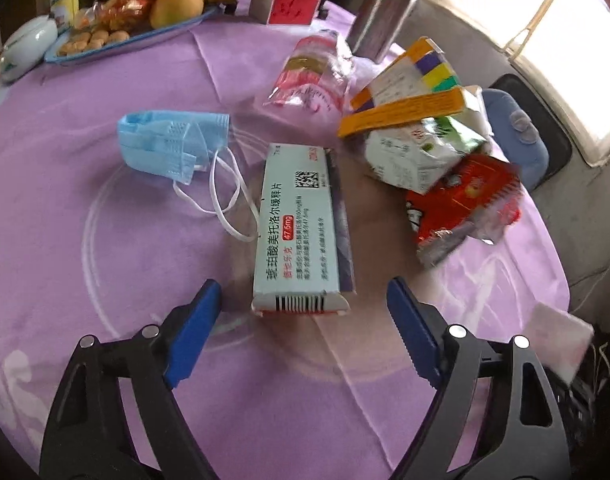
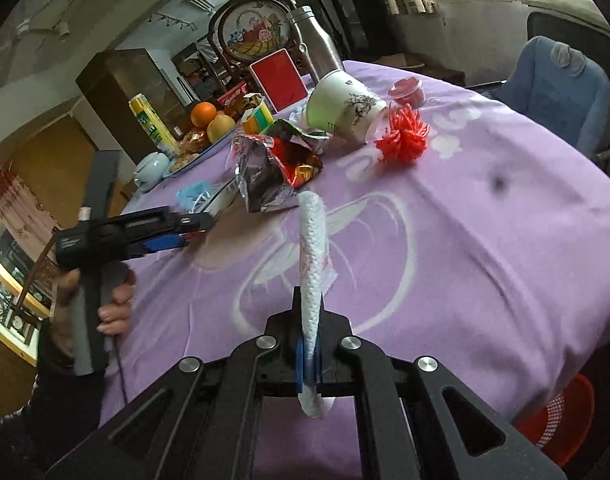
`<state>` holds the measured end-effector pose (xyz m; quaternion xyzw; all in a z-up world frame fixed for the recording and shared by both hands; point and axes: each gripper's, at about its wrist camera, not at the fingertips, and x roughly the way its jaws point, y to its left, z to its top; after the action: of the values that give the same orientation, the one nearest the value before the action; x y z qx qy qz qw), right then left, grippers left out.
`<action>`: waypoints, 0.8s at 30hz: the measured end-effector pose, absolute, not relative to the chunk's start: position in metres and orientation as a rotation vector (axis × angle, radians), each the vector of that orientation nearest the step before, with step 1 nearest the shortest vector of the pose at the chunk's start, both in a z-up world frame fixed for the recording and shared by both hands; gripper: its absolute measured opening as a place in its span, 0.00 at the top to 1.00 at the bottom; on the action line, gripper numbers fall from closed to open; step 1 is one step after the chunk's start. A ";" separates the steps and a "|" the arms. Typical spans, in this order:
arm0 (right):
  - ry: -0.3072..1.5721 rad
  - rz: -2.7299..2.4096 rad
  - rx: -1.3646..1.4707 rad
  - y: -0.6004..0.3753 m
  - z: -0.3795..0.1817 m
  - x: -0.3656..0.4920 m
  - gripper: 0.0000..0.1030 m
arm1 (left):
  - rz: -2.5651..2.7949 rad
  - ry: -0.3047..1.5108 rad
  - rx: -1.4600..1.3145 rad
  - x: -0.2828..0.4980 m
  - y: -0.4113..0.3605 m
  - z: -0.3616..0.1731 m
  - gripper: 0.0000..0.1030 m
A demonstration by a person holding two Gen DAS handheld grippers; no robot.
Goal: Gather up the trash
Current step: 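Grasp the white medicine box with the left tool while the right tool grasps the twisted white paper, then carry the box and paper with both tools over the red mesh basket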
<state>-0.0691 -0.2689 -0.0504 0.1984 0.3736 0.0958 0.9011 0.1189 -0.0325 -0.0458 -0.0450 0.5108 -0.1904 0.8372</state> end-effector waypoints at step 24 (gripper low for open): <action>0.697 0.186 0.425 -0.262 -0.029 -0.100 0.94 | -0.696 0.952 -0.152 0.067 -0.047 0.011 0.58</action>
<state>-0.0996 -0.2618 -0.0294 0.2065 0.3382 0.0903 0.9137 0.0669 -0.0470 0.0114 -0.0714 0.4483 -0.3278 0.8286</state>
